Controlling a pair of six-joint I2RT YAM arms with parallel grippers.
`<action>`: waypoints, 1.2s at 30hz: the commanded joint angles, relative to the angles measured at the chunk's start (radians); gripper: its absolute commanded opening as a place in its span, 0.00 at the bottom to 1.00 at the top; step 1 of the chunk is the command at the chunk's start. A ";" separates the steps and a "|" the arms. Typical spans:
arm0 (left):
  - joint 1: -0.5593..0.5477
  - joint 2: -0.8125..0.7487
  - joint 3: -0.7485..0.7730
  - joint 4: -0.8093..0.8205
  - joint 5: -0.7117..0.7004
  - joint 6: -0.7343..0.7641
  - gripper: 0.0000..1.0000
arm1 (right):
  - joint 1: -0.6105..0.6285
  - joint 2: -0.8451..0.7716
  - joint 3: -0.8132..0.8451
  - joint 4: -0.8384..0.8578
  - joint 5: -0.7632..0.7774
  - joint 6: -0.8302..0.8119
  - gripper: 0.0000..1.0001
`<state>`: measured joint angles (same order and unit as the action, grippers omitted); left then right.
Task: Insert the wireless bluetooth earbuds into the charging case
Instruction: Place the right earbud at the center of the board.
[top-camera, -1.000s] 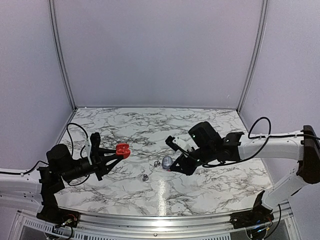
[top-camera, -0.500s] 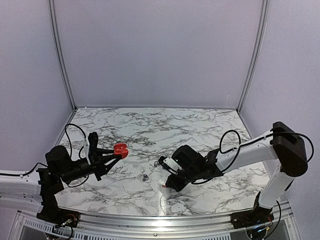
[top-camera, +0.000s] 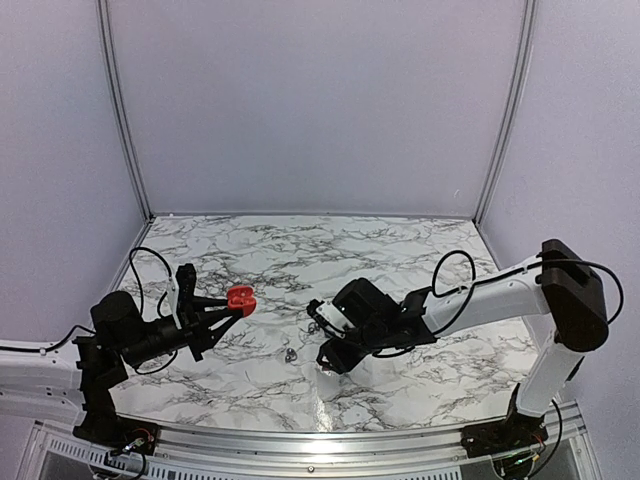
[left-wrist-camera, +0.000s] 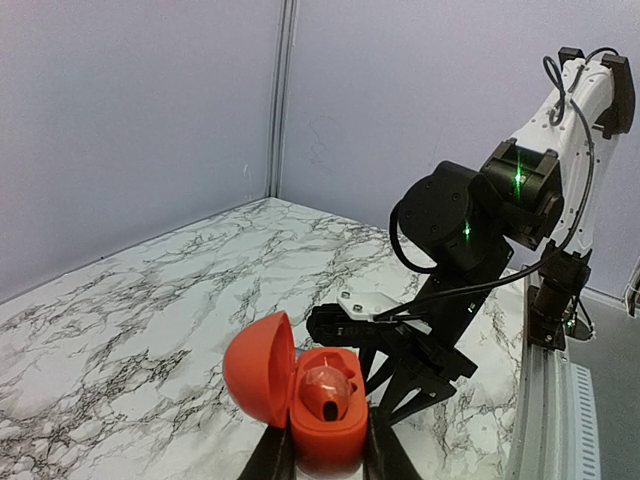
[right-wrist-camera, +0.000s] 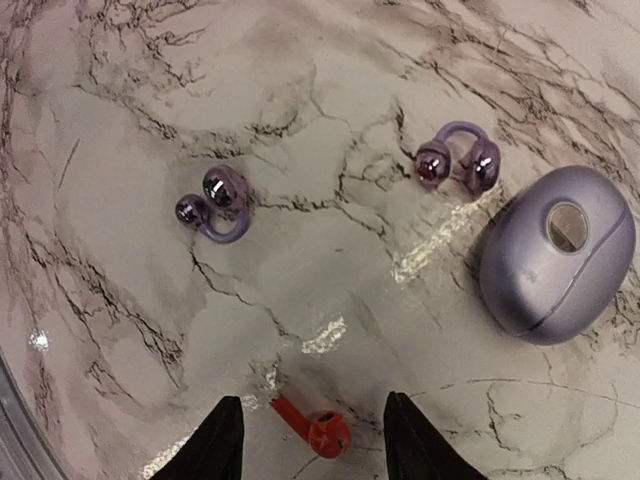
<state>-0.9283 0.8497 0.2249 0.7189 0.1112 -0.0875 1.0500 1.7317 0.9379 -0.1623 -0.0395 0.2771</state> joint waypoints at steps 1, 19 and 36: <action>0.000 -0.016 -0.009 0.010 -0.007 -0.006 0.00 | 0.007 -0.002 0.087 -0.079 -0.030 -0.134 0.53; 0.000 -0.014 -0.006 0.010 -0.002 -0.005 0.00 | 0.016 0.060 0.154 -0.221 0.071 -0.324 0.67; 0.000 -0.009 -0.002 0.008 -0.010 -0.001 0.00 | -0.040 0.170 0.267 -0.241 0.159 -0.282 0.59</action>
<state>-0.9283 0.8474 0.2249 0.7189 0.1108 -0.0895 1.0401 1.8950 1.1690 -0.3843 0.1017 -0.0231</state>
